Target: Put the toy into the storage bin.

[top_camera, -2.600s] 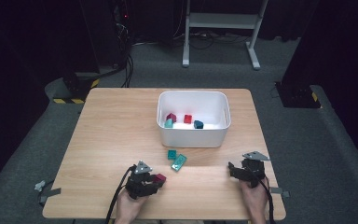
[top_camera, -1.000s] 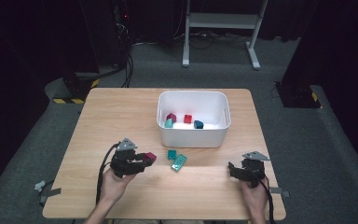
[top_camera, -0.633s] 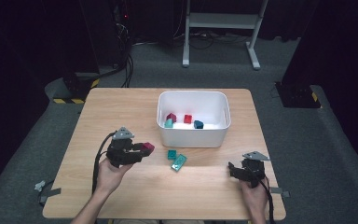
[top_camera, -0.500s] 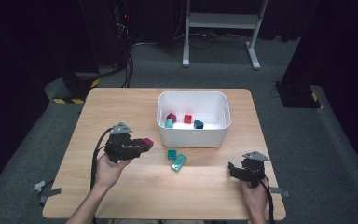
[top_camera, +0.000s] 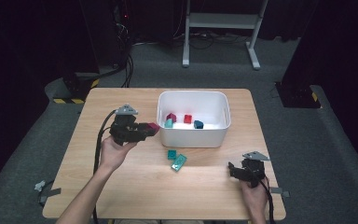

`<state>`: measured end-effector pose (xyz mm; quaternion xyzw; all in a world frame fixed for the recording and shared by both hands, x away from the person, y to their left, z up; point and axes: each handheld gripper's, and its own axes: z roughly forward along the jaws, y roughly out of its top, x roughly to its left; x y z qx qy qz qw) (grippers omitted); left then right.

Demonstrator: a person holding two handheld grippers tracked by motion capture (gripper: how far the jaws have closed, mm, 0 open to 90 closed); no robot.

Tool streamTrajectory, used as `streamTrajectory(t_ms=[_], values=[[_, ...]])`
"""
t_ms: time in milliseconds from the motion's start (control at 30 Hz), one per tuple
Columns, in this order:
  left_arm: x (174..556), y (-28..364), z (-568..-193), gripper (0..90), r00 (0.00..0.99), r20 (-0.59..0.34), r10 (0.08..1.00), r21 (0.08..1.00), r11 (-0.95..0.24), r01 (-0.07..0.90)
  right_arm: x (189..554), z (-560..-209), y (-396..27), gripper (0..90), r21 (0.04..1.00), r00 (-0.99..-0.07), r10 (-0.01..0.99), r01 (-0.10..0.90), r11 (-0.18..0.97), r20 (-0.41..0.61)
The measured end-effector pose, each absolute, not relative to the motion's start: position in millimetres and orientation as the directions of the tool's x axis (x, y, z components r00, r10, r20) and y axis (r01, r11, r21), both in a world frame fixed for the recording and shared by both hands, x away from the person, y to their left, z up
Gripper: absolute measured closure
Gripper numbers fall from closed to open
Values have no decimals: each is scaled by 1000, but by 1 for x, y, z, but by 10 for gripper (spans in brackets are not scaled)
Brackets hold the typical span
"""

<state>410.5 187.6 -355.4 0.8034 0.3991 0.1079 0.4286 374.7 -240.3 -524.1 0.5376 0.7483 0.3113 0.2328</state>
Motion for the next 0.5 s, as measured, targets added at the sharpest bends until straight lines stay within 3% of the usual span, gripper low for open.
streamTrajectory(t_ms=[500], values=[[448,166,-343,583,653,-171,737,772,-311,554,375,-524,-240,192,716,-314,949,660,228,-14]])
